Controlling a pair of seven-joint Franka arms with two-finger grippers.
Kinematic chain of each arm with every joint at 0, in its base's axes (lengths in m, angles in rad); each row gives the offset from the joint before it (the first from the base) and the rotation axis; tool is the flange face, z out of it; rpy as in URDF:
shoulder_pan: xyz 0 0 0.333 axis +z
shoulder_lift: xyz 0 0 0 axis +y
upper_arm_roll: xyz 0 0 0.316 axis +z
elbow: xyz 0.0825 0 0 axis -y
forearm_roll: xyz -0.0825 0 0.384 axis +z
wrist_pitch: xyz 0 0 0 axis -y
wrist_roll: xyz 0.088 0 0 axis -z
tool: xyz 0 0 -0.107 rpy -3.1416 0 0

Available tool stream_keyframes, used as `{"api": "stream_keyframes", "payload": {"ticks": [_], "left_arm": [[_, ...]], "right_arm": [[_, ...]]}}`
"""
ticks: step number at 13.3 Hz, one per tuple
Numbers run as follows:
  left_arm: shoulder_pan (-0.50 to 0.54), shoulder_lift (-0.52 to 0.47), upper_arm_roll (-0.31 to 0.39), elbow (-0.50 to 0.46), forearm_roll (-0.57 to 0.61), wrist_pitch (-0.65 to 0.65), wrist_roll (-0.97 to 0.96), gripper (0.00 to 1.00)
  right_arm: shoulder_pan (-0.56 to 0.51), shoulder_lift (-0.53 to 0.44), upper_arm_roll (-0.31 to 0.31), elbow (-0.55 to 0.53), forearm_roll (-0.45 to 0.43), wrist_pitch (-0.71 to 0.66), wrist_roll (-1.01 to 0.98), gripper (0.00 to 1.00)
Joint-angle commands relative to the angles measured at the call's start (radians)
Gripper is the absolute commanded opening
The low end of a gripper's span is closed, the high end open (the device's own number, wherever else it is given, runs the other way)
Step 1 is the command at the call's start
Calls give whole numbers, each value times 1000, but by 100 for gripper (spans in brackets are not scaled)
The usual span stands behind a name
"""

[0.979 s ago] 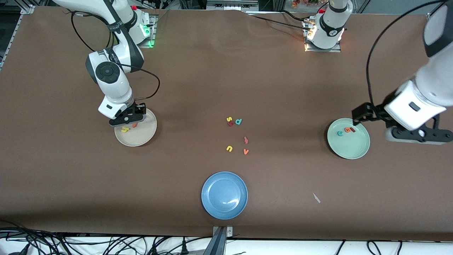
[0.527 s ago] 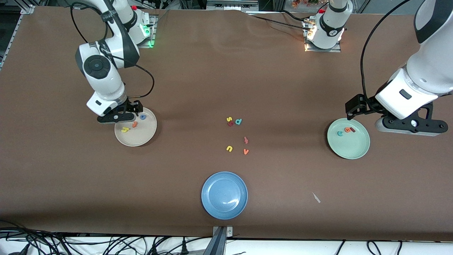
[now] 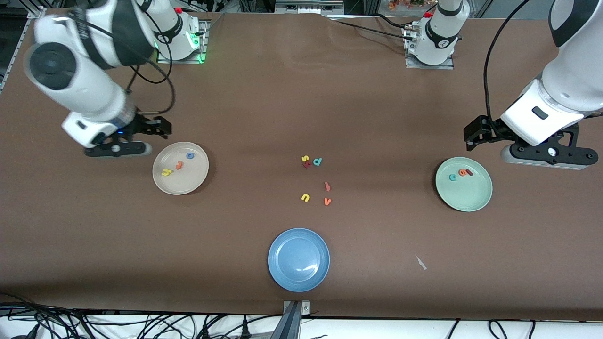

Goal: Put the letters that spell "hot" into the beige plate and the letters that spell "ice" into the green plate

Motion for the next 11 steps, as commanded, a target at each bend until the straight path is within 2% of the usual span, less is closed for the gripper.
{"api": "stream_keyframes", "payload": {"ticks": [1, 4, 6, 11], "left_arm": [[31, -54, 16, -89, -32, 34, 49, 100], [47, -53, 11, -83, -57, 36, 58, 100], [45, -51, 11, -79, -57, 37, 58, 100], [42, -48, 11, -73, -58, 39, 58, 100]], "right_arm": [[-3, -39, -106, 38, 73, -66, -122, 99], [-9, -56, -139, 61, 73, -66, -111, 100], [-9, -36, -139, 109, 73, -95, -110, 100], [-6, -36, -137, 113, 67, -96, -110, 100]]}}
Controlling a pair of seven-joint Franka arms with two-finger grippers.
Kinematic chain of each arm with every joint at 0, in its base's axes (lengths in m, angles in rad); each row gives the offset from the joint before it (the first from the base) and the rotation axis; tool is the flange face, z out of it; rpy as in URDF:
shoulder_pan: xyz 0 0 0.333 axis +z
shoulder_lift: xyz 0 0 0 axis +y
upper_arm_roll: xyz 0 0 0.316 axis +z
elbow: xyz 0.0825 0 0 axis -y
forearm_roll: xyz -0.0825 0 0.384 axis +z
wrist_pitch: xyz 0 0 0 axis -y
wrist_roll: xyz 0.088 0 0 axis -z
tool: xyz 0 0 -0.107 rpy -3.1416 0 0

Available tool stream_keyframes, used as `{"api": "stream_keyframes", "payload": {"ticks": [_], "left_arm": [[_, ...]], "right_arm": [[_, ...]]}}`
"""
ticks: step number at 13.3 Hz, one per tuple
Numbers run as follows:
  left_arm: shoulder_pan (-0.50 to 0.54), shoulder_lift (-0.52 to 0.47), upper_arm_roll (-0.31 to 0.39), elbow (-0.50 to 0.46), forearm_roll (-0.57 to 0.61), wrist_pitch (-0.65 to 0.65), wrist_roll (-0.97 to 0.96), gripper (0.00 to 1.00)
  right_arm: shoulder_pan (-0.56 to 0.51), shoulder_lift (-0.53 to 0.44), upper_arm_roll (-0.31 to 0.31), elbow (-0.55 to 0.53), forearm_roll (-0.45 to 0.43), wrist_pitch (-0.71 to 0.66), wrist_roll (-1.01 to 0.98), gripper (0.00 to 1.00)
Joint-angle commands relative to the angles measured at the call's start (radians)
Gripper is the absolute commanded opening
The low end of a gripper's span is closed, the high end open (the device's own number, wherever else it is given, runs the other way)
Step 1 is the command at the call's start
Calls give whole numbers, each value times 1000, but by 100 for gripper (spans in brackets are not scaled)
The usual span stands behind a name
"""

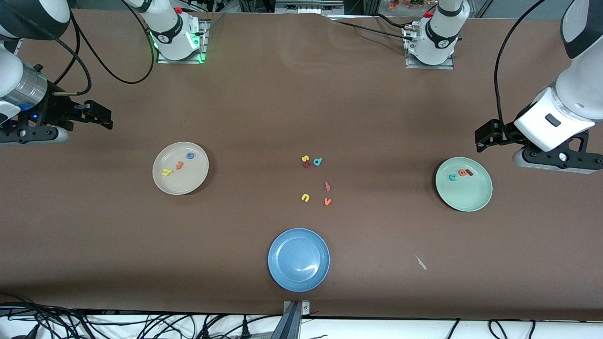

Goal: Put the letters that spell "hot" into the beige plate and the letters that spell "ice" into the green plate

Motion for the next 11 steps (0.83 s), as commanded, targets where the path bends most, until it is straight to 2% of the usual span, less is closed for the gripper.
{"api": "stream_keyframes", "payload": {"ticks": [1, 4, 11], "left_arm": [[2, -29, 5, -25, -29, 14, 27, 100], [2, -29, 5, -24, -29, 16, 27, 100], [5, -27, 5, -24, -30, 30, 27, 100]], "right_arm": [[-2, 10, -2, 37, 12, -28, -2, 100], [-2, 15, -2, 74, 11, -58, -2, 100], [-3, 18, -2, 80, 7, -58, -3, 100]]}}
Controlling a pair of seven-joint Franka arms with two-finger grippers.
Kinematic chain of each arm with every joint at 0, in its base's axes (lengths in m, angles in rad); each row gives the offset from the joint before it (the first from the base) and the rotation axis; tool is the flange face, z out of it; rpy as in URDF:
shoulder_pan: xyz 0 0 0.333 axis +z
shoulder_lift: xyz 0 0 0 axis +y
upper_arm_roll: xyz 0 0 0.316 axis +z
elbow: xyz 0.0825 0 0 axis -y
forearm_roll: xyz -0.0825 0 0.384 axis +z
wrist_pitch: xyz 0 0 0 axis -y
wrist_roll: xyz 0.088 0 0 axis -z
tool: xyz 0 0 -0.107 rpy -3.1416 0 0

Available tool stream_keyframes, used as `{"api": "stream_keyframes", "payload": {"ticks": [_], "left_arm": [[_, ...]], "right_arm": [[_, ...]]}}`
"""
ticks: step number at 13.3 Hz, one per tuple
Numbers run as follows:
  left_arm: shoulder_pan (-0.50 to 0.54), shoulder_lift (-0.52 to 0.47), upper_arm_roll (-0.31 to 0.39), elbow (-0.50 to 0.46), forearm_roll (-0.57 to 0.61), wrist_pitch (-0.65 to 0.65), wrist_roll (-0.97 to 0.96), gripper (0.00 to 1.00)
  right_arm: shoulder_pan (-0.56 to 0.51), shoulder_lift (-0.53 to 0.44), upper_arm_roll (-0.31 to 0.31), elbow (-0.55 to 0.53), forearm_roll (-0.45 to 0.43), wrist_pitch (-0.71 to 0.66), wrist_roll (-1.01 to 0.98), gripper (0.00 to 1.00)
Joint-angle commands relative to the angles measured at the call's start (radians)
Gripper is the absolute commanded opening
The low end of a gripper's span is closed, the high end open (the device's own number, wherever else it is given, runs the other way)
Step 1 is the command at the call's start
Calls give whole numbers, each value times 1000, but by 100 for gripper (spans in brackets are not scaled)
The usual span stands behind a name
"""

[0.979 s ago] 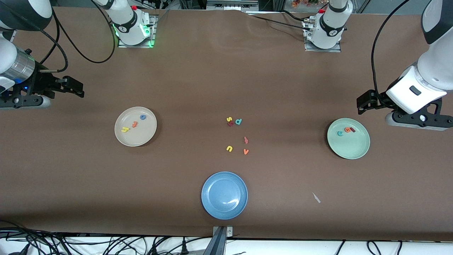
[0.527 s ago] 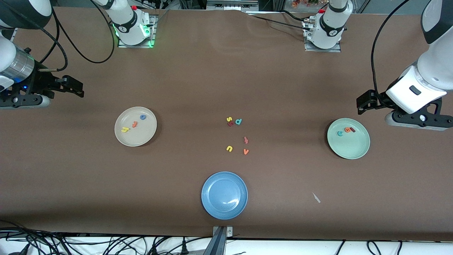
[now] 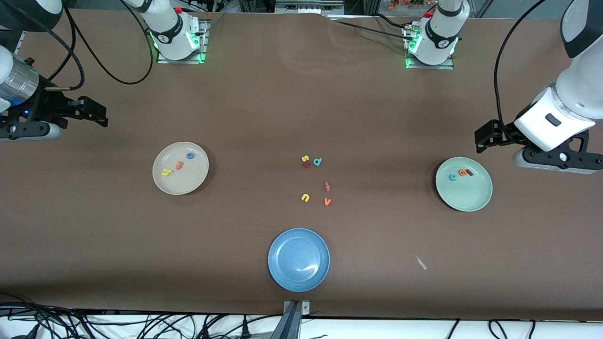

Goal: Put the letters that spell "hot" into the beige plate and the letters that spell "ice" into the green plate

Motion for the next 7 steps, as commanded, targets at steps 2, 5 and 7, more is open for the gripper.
{"api": "stream_keyframes", "payload": {"ticks": [2, 5, 7], "left_arm": [[4, -26, 6, -24, -30, 16, 27, 100], [4, -24, 6, -24, -30, 18, 27, 100], [4, -24, 6, -24, -30, 18, 27, 100]], "right_arm": [[-4, 16, -3, 37, 4, -20, -6, 100], [-6, 31, -3, 62, -19, -14, -2, 100], [-6, 36, -3, 64, -20, -14, -2, 100]]}}
